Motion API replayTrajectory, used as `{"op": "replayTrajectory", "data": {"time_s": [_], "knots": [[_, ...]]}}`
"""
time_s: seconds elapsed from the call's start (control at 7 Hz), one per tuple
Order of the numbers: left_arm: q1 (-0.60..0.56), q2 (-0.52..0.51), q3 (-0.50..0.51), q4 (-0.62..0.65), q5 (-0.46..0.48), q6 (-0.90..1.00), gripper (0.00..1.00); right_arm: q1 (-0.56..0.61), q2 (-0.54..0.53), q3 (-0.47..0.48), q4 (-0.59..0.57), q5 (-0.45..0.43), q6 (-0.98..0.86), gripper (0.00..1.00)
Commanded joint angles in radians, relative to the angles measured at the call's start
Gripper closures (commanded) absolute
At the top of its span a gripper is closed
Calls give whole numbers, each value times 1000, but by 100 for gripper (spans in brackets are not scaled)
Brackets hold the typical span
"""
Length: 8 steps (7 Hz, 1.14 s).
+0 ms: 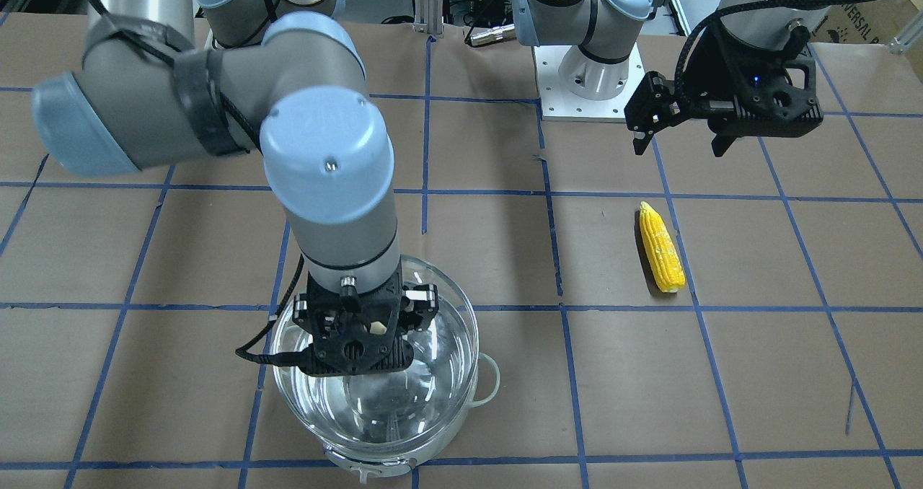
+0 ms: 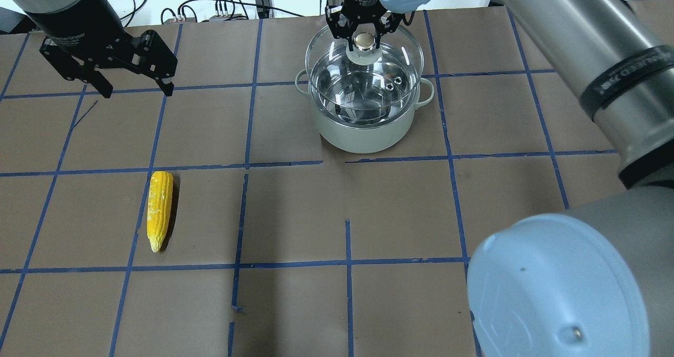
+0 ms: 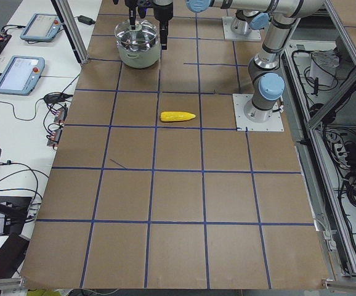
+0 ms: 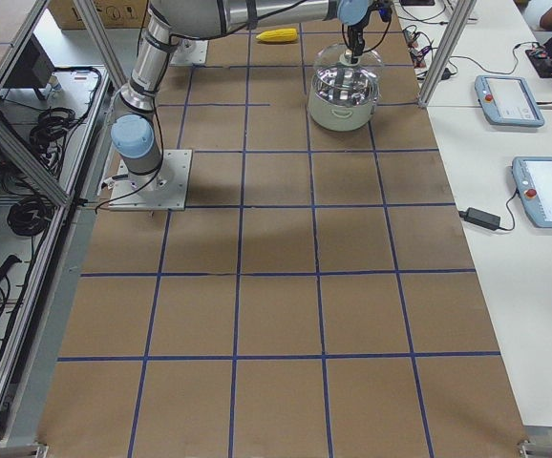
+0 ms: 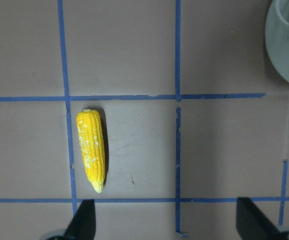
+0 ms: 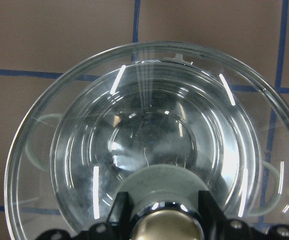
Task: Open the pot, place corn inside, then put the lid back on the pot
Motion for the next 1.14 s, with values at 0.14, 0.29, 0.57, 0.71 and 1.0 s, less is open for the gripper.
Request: {"op": "replayTrajectory", "data": {"time_s": [0.14, 0.29, 0.57, 0.71, 1.0], "knots": [[153, -16, -172, 96, -8, 146, 0, -146, -100, -186, 318, -64, -195, 80], [187, -22, -283, 264, -3, 210, 0, -188, -105, -187, 331, -64, -224, 83], [256, -34, -461, 461, -2, 220, 0, -270, -96, -186, 324, -46, -270, 94], [270, -61, -522, 532, -2, 218, 0, -327, -84, -183, 321, 21, -278, 94], [279, -168, -610, 730, -2, 218, 0, -418, -37, -191, 312, 81, -333, 94]]}}
